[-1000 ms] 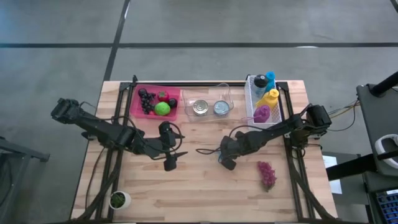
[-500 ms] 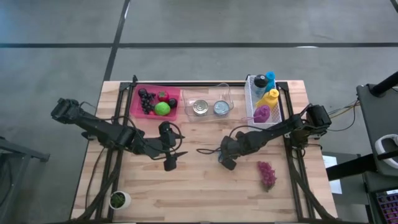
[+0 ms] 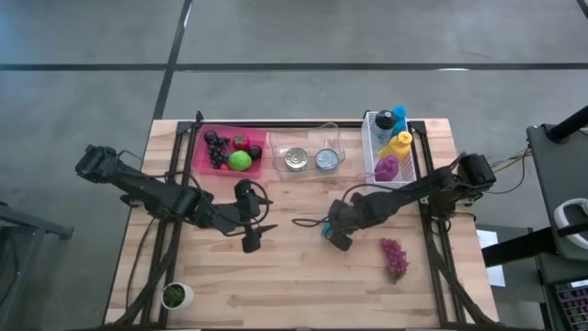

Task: Pick & Place Food Item
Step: Put the blue tuna can into the transparent bin

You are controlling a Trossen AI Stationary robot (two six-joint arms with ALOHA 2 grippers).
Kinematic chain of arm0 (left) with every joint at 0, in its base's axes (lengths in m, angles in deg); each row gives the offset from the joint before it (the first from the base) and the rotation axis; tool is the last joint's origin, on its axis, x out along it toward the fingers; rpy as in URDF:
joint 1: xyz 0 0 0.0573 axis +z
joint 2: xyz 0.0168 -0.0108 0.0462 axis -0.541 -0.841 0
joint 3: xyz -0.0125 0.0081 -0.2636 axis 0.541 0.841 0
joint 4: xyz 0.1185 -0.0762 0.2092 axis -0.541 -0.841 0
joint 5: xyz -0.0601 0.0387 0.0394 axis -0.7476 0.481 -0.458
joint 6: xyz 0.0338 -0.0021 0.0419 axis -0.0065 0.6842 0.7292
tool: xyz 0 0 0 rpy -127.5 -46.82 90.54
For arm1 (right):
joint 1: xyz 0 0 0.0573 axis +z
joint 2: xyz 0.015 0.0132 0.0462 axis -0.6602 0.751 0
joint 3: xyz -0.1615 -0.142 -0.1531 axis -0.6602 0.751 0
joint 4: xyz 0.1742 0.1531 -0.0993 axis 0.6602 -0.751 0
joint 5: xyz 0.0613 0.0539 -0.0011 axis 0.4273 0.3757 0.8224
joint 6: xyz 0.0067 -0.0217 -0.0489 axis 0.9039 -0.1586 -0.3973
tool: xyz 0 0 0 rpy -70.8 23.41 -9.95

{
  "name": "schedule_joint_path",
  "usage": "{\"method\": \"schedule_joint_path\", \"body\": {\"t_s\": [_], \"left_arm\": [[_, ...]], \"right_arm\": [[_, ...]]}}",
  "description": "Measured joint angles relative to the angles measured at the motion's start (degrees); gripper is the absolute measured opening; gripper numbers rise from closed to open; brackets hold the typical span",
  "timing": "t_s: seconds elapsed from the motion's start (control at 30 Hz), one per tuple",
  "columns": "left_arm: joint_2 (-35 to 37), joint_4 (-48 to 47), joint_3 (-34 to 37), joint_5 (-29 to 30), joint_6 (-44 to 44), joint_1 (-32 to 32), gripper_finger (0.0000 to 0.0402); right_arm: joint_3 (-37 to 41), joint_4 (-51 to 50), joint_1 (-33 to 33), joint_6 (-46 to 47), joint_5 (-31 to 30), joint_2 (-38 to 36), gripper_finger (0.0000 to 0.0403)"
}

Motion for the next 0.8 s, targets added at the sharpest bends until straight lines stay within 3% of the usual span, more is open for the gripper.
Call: {"method": "schedule_joint_path", "body": {"t_s": [0.8], "left_arm": [[0.0,-0.4,0.0,0.0,0.0,0.0,0.0305]], "right_arm": [[0.0,-4.9,6.0,-1.3,-5.4,-13.6,0.0008]]}}
